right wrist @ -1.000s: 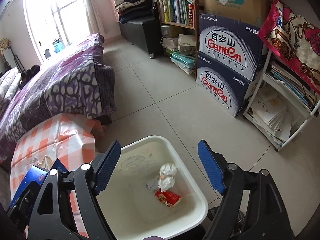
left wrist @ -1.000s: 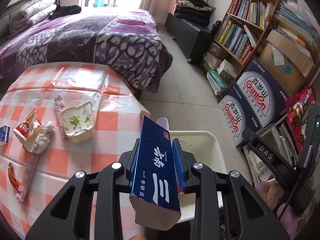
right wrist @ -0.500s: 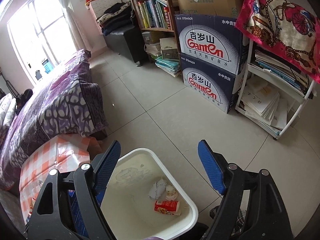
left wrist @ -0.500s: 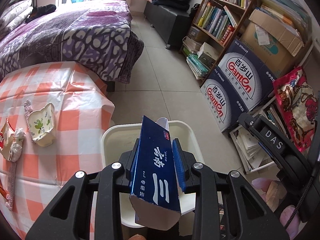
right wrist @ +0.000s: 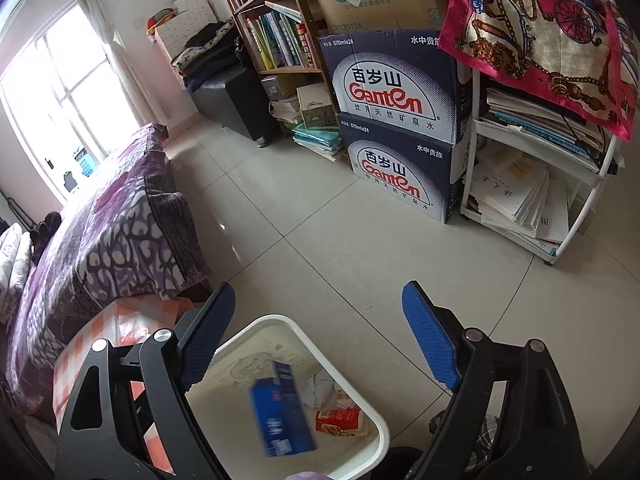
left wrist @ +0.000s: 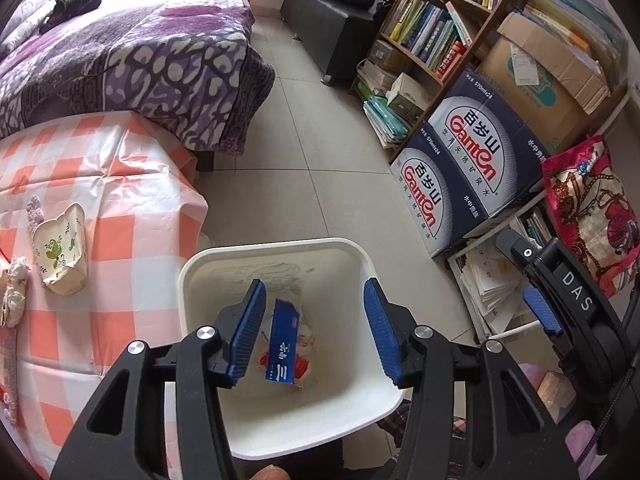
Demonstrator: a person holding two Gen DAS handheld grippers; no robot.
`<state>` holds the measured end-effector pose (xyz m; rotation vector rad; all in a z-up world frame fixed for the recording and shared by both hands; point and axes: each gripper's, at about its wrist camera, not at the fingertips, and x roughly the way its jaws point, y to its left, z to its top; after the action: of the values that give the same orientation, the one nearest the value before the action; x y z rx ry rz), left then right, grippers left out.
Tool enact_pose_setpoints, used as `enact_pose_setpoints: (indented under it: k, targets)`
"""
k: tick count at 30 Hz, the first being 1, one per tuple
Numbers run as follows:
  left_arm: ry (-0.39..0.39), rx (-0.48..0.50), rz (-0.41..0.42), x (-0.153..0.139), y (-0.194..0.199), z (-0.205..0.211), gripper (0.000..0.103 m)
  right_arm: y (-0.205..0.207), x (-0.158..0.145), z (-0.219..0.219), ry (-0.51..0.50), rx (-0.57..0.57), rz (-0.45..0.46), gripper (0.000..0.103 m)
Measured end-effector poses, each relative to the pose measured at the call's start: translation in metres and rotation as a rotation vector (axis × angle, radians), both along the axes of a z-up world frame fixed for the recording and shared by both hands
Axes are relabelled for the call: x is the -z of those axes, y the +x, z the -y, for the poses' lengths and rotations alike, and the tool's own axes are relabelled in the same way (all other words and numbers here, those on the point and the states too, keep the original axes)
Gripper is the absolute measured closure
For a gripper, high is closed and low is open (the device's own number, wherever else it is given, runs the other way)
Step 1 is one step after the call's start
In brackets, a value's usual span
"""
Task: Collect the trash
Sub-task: 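Grasp the orange sausage peel with the left gripper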
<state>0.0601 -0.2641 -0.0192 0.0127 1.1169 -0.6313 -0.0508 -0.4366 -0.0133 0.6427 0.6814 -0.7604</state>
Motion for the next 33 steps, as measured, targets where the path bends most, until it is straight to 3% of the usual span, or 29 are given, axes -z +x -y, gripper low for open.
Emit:
enact_pose_setpoints:
  k: [6, 11, 14, 17, 23, 27, 29, 33]
  targets:
    - [0.053, -0.066, 0.037, 0.005, 0.001, -0.03, 0.045, 0.009, 0.004, -0.014, -0.005, -0.034, -0.021, 0.014]
    - [0.135, -0.134, 0.043, 0.019, -0.002, -0.07, 0.039, 0.029, 0.013, -0.042, -0.007, -0.13, -0.082, 0.011]
    - [0.213, -0.172, 0.044, 0.03, -0.006, -0.099, 0.038, 0.042, 0.019, -0.066, -0.02, -0.209, -0.129, 0.01]
    - [0.268, -0.227, 0.034, 0.038, -0.007, -0.134, 0.029, 0.054, 0.026, -0.09, -0.017, -0.272, -0.161, 0.01]
    - [0.389, -0.339, 0.007, 0.05, -0.001, -0.207, 0.028, 0.077, 0.041, -0.135, 0.006, -0.421, -0.229, 0.01]
    - [0.514, -0.405, 0.024, 0.057, 0.008, -0.252, 0.027, 0.086, 0.046, -0.157, 0.013, -0.48, -0.256, 0.01]
    - [0.528, -0.462, 0.009, 0.06, 0.015, -0.279, 0.027, 0.09, 0.049, -0.166, 0.018, -0.501, -0.265, 0.01]
    - [0.472, -0.626, -0.082, 0.066, 0.03, -0.337, 0.027, 0.096, 0.052, -0.185, 0.014, -0.544, -0.277, 0.01]
